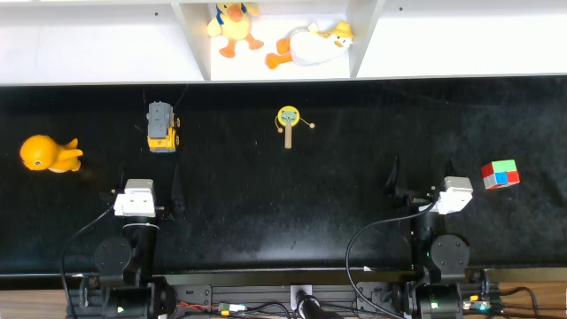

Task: Store Toys

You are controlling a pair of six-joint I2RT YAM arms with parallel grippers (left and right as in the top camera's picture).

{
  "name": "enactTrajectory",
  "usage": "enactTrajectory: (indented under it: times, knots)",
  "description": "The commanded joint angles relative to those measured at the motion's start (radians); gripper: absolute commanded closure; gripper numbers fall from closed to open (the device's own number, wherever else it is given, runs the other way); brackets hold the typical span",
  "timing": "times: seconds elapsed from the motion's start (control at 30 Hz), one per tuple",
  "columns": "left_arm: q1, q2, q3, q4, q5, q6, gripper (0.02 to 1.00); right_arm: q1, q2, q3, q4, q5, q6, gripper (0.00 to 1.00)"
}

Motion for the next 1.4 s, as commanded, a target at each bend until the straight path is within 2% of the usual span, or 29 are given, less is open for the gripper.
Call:
enactTrajectory:
  times: [0.03,0.57,0.8,1.07,1.27,1.4]
  knots:
    - [-0.007,-0.013,-0.001,-0.004,-0.005,-0.007,0.020,-0.004,-0.008,-0.014,0.005,0.001,0.008,0.005]
    - [-0.007,0.000,0.000,-0.006,-0.008,-0.008,0.020,-0.004,-0.008,-0.014,0.005,0.001,0.008,0.005]
    - [-0.007,0.074,0.085,-0.064,-0.005,-0.161,0.020,-0.004,-0.008,-0.014,0.005,0.001,0.007,0.005]
    - [-0.006,0.254,0.359,-0.413,0.000,-0.246,0.023,-0.004,-0.008,-0.014,0.005,0.001,0.008,0.005]
    - [-0.005,0.447,0.583,-0.677,0.046,-0.065,0.023,-0.004,-0.008,-0.014,0.005,0.001,0.008,0.005]
    - [-0.005,0.533,0.696,-0.757,0.055,0.056,0.025,-0.004,-0.008,-0.014,0.005,0.001,0.007,0.007]
